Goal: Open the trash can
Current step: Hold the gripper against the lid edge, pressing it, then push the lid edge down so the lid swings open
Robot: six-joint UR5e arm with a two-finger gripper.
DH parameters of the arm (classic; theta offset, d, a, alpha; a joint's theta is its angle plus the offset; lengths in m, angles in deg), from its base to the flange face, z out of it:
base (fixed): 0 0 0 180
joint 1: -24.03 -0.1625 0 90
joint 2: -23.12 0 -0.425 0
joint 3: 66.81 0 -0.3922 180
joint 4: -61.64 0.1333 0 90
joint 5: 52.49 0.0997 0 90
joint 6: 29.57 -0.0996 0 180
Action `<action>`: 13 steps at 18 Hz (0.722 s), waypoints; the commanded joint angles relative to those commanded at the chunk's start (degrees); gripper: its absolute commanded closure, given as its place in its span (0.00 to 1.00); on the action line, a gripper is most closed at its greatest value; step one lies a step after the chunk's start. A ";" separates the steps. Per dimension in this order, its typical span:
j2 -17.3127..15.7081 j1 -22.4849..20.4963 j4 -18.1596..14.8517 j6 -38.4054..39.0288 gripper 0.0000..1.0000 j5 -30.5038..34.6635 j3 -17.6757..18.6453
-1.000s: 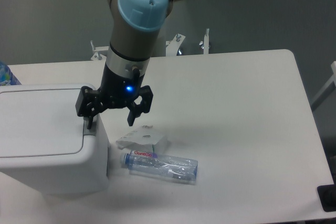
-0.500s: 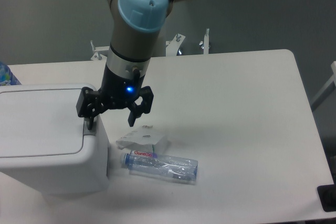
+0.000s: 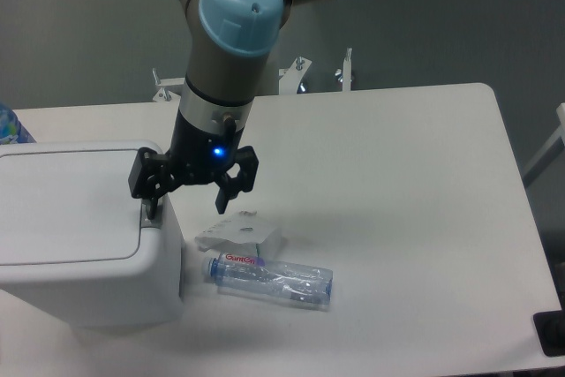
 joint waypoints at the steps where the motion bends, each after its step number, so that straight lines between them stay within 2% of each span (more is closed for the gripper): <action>1: 0.09 0.00 0.00 0.00 0.00 0.00 0.00; 13: 0.44 0.00 0.00 -0.09 0.00 0.00 0.00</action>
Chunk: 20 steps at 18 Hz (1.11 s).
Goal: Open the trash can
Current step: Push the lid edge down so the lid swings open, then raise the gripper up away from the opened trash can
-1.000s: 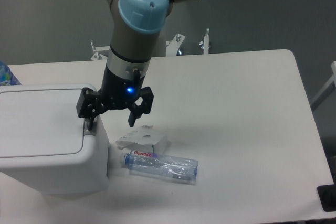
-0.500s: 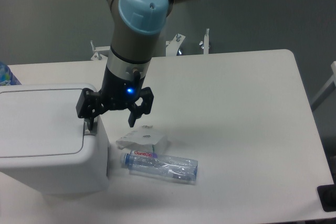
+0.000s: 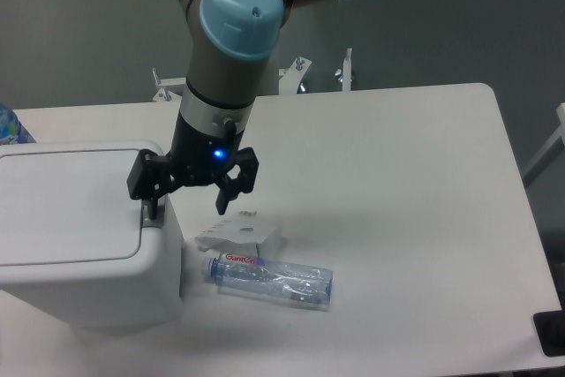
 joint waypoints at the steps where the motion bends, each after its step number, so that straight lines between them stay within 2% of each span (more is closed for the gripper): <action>1: 0.00 0.00 0.00 0.00 0.00 0.00 0.00; 8: -0.26 0.00 0.00 0.00 0.00 0.00 -0.79; 12: -0.97 -0.17 0.70 -0.79 0.00 -0.09 -3.68; 17: -1.84 -2.02 0.97 -1.05 0.00 0.09 -4.57; 20: -2.37 -4.13 0.88 -2.45 0.00 7.70 -5.36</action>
